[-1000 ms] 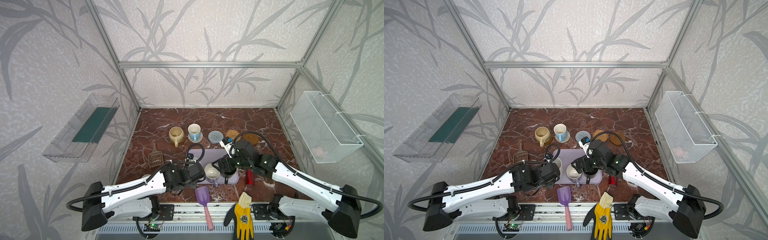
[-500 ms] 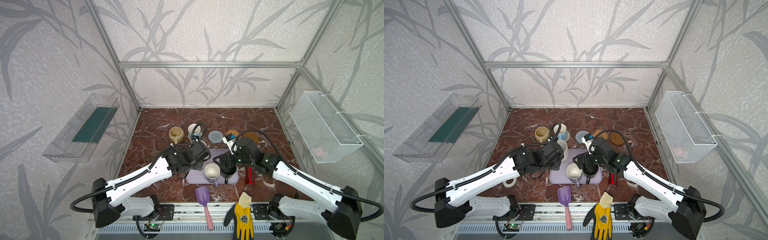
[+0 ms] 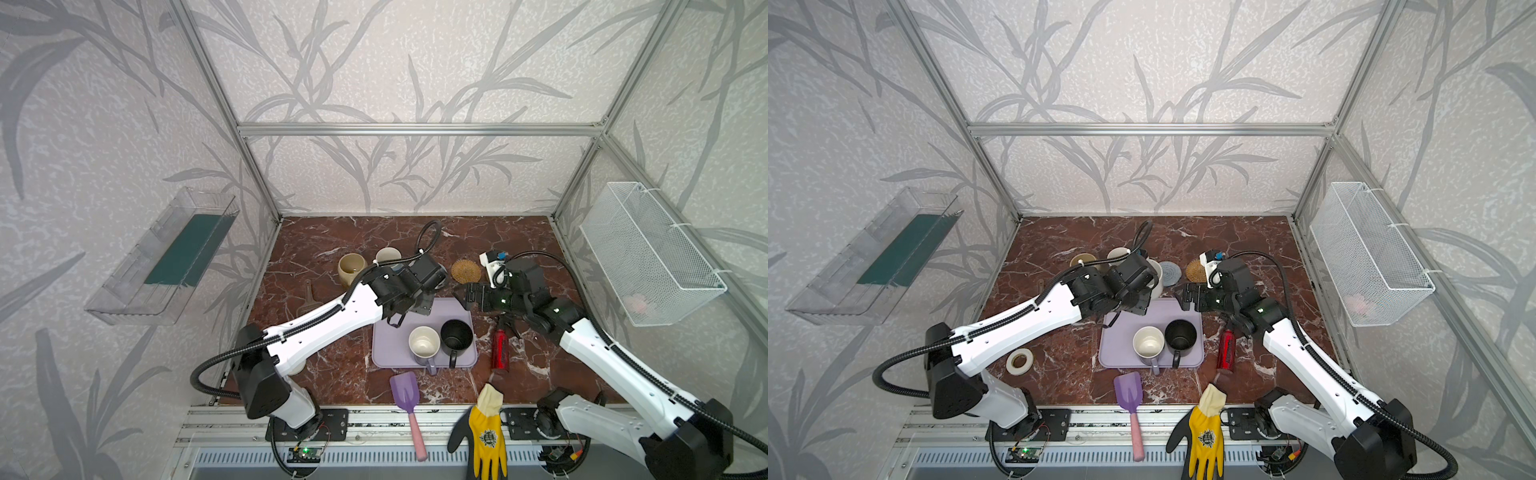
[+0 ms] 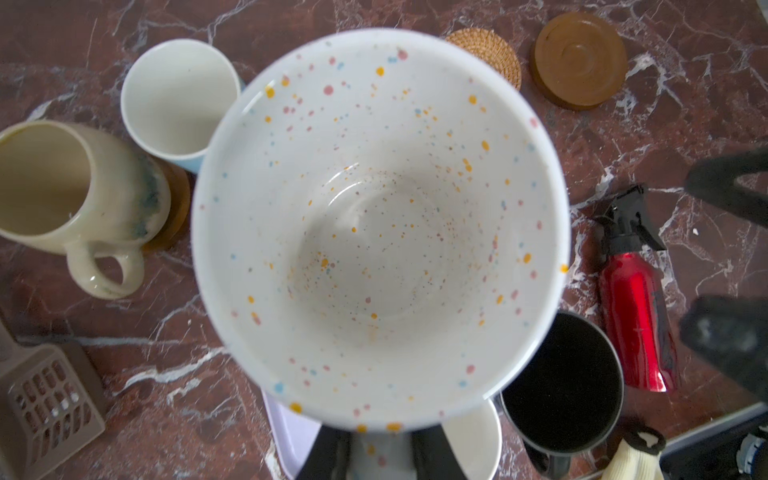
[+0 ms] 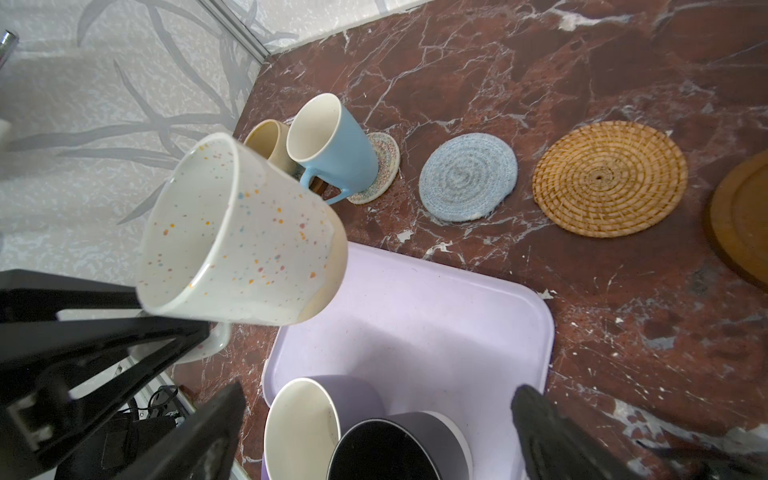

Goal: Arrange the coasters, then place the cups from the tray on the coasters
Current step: 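Lower the held speckled mug onto the blue rope coaster with left gripper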

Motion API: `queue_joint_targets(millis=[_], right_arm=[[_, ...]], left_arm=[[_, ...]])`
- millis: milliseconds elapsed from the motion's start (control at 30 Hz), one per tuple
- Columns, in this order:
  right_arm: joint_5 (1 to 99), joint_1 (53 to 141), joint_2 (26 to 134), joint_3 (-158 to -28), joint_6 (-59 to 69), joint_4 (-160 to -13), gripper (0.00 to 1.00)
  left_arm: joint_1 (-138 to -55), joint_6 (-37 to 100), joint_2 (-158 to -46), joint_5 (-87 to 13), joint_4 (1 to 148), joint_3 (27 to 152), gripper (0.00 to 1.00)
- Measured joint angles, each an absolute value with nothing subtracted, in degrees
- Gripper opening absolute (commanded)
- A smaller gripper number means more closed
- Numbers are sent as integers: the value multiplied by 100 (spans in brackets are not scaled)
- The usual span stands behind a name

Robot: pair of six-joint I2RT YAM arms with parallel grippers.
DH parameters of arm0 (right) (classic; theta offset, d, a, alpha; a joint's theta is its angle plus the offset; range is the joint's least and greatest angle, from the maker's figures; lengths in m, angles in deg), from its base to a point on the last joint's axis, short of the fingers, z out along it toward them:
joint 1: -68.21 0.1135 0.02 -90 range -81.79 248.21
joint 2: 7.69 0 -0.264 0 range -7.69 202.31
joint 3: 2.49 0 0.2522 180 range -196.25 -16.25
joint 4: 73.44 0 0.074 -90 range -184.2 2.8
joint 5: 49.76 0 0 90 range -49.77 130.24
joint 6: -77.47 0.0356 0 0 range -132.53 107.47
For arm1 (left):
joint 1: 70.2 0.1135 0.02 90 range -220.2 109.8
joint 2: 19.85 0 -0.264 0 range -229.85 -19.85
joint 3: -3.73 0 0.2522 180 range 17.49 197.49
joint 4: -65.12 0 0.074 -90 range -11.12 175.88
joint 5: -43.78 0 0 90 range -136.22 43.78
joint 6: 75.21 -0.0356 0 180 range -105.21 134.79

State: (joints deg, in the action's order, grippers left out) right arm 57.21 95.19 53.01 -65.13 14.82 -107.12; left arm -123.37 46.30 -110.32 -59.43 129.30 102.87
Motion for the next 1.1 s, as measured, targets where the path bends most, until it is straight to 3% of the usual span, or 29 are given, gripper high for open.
queue_joint_targets(millis=[167, 600, 1100], right_arm=[[6267, 9071, 5317, -6513, 1458, -10734, 99], [6333, 8760, 5426, -6299, 1145, -10843, 99], [6440, 8695, 5642, -6297, 1097, -10721, 99]], left_arm=[[-12223, 4426, -11697, -6039, 12844, 10862, 0], [-11722, 4245, -13050, -5897, 12315, 11487, 0], [-11587, 4241, -13574, -6015, 11876, 11655, 0]])
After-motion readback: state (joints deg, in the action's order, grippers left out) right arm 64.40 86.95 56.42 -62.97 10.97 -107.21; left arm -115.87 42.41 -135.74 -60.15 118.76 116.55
